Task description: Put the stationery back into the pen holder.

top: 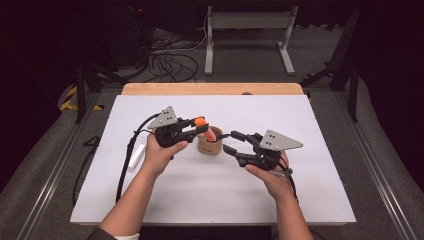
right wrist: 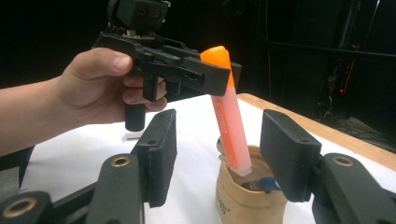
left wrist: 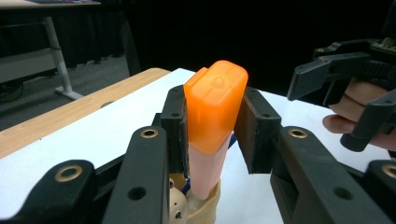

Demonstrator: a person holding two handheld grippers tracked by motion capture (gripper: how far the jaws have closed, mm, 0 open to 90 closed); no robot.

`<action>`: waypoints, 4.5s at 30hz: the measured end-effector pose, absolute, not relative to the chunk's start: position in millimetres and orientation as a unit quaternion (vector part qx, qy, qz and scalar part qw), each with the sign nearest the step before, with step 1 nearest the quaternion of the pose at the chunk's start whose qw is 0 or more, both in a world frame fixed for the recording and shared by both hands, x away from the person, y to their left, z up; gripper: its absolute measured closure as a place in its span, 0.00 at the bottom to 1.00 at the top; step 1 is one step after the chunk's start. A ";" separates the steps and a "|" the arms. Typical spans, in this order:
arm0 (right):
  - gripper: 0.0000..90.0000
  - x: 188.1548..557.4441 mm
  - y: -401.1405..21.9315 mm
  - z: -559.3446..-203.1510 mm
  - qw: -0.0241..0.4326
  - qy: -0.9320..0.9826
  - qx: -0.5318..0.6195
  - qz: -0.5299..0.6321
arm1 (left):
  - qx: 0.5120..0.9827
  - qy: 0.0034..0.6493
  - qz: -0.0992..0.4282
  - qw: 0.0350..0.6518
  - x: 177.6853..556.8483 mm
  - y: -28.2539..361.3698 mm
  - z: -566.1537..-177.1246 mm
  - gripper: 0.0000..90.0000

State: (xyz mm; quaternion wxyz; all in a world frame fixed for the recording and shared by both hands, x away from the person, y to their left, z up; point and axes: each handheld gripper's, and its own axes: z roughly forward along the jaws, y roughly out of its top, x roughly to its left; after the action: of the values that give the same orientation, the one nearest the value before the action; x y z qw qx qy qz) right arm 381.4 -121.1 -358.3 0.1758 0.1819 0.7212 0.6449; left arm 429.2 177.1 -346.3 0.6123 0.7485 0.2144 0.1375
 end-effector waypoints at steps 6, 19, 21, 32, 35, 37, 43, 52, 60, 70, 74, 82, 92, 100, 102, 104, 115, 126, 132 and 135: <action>0.52 381.6 -121.5 -358.3 0.176 0.721 0.182 0.645 | 0.756 0.213 0.135 0.604 432.6 172.0 -350.0 0.74; 0.52 381.8 -122.3 -358.4 0.176 0.720 0.181 0.647 | 0.763 0.218 0.132 0.594 438.3 165.3 -359.4 0.74; 0.52 381.7 -122.3 -358.4 0.177 0.720 0.181 0.646 | 0.765 0.218 0.135 0.591 439.0 164.7 -360.4 0.74; 0.53 382.0 -121.9 -358.7 0.177 0.721 0.182 0.645 | 0.770 0.222 0.140 0.581 439.9 160.1 -364.9 0.74; 0.53 382.3 -121.8 -359.1 0.177 0.721 0.183 0.644 | 0.773 0.222 0.138 0.577 439.9 160.0 -365.9 0.74; 0.53 382.4 -121.5 -359.3 0.177 0.721 0.183 0.644 | 0.774 0.222 0.140 0.577 440.1 159.7 -366.3 0.74; 0.53 382.6 -120.6 -359.9 0.176 0.723 0.184 0.643 | 0.780 0.221 0.140 0.569 440.7 157.3 -369.2 0.74; 0.53 382.5 -119.6 -360.3 0.175 0.724 0.184 0.642 | 0.782 0.225 0.147 0.562 440.6 156.3 -370.5 0.73; 0.53 382.4 -118.4 -360.6 0.174 0.724 0.182 0.642 | 0.777 0.229 0.148 0.567 439.5 157.4 -368.6 0.69; 0.53 382.8 -117.5 -361.0 0.171 0.723 0.180 0.644 | 0.768 0.236 0.153 0.575 436.0 166.7 -364.6 0.53; 0.52 382.9 -117.4 -361.2 0.171 0.724 0.181 0.643 | 0.767 0.240 0.155 0.575 433.8 170.5 -363.1 0.48; 0.51 382.8 -116.3 -361.4 0.170 0.724 0.180 0.644 | 0.762 0.244 0.163 0.578 428.7 178.2 -361.5 0.35; 0.47 384.0 -118.2 -361.4 0.167 0.721 0.186 0.647 | 0.756 0.244 0.158 0.587 421.5 189.7 -359.2 0.22; 0.44 384.2 -118.5 -361.5 0.164 0.719 0.189 0.648 | 0.752 0.246 0.162 0.590 413.3 202.0 -356.7 0.16; 0.44 384.4 -118.8 -361.5 0.164 0.719 0.191 0.648 | 0.751 0.246 0.165 0.590 410.8 206.1 -356.3 0.14; 0.43 384.4 -118.9 -361.4 0.163 0.718 0.191 0.649 | 0.749 0.249 0.163 0.592 408.3 210.0 -356.1 0.14; 0.33 384.8 -118.9 -361.4 0.162 0.715 0.194 0.652 | 0.742 0.257 0.175 0.594 395.4 236.1 -354.9 0.11; 0.24 385.2 -117.8 -361.9 0.158 0.715 0.195 0.653 | 0.739 0.267 0.184 0.590 380.5 262.2 -355.8 0.08; 0.18 385.7 -117.5 -362.0 0.153 0.710 0.199 0.659 | 0.733 0.288 0.185 0.587 372.1 284.1 -361.1 0.07; 0.16 385.7 -116.4 -362.3 0.152 0.708 0.198 0.661 | 0.729 0.299 0.191 0.586 368.9 293.0 -362.4 0.07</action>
State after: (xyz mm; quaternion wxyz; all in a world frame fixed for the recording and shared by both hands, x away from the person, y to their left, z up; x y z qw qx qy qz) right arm 385.7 -116.4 -362.3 0.1517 0.1980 0.7080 0.6607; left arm 368.9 293.0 -362.4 0.5855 0.7289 0.2991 0.1907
